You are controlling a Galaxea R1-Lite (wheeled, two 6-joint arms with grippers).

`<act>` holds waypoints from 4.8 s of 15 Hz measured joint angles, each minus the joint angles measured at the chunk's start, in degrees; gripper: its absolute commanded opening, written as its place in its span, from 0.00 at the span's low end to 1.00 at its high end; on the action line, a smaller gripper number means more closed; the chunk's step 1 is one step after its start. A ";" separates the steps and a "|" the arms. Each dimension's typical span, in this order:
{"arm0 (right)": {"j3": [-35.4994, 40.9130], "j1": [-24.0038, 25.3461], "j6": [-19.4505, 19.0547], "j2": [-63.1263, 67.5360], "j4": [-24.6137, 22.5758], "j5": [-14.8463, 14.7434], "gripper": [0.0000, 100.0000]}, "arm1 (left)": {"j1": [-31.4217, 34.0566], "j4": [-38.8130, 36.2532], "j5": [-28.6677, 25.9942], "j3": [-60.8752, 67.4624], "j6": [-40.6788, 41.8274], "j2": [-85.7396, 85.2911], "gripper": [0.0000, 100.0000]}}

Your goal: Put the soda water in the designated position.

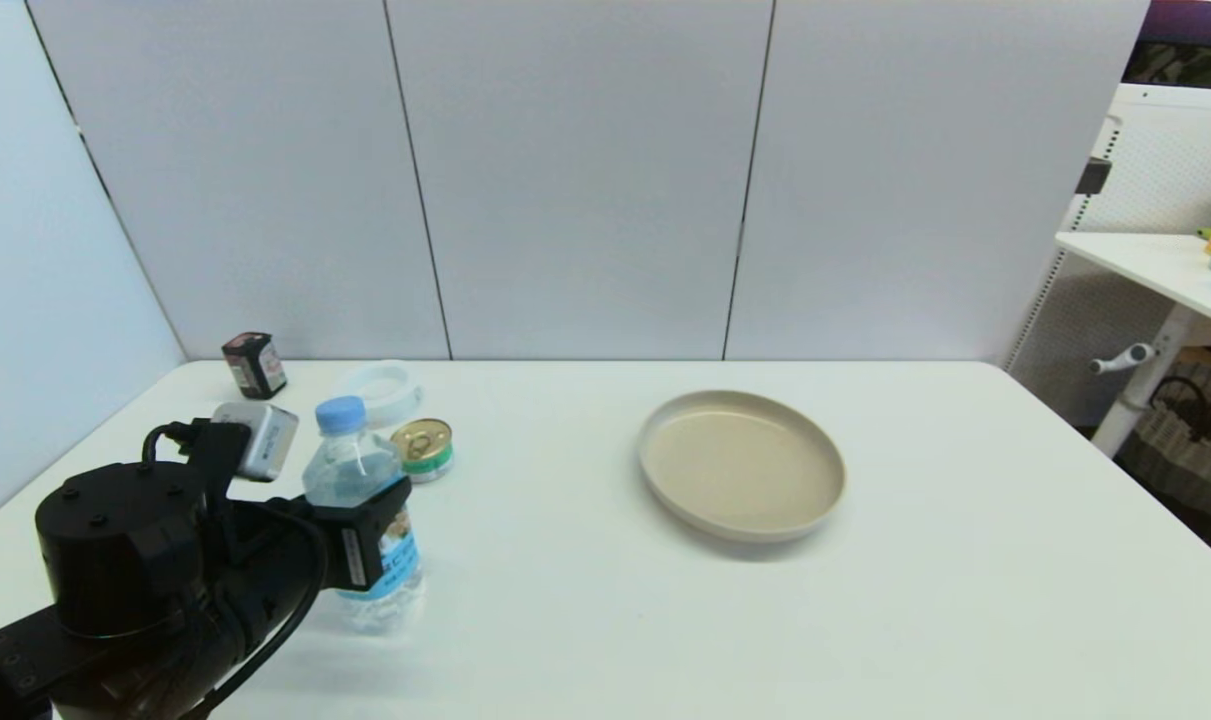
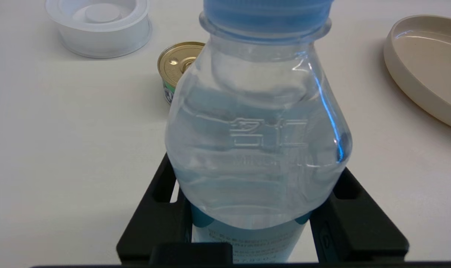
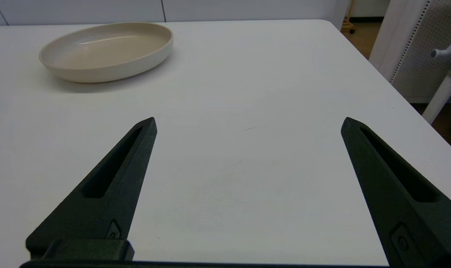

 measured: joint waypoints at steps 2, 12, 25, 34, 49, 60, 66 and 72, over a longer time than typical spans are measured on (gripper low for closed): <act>0.00 0.00 0.00 0.00 0.02 0.02 1.00 | 0.00 0.29 -0.05 -0.33 0.33 -0.22 0.00; 0.00 0.00 0.00 0.00 0.00 0.00 1.00 | -2.33 6.01 -0.52 -19.55 6.96 0.09 0.00; 0.00 0.02 0.02 0.00 0.00 0.02 1.00 | -7.96 8.46 -0.17 -46.48 10.06 28.43 0.00; 0.00 0.02 0.00 0.00 0.02 0.00 1.00 | -9.09 4.33 0.00 -46.48 9.58 33.24 0.00; 0.00 0.00 0.00 0.00 0.02 0.02 1.00 | -9.31 2.62 -0.05 -46.70 9.31 33.63 0.00; 0.00 0.02 -0.02 0.00 0.00 0.02 1.00 | -9.34 2.08 -0.13 -46.45 8.55 34.29 1.00; 0.00 0.00 0.00 0.00 0.02 0.02 1.00 | -9.36 2.26 -0.33 -46.68 9.01 33.91 1.00; 0.00 0.00 -0.02 0.00 0.02 0.02 1.00 | -10.08 9.59 -0.61 -47.47 9.12 20.15 1.00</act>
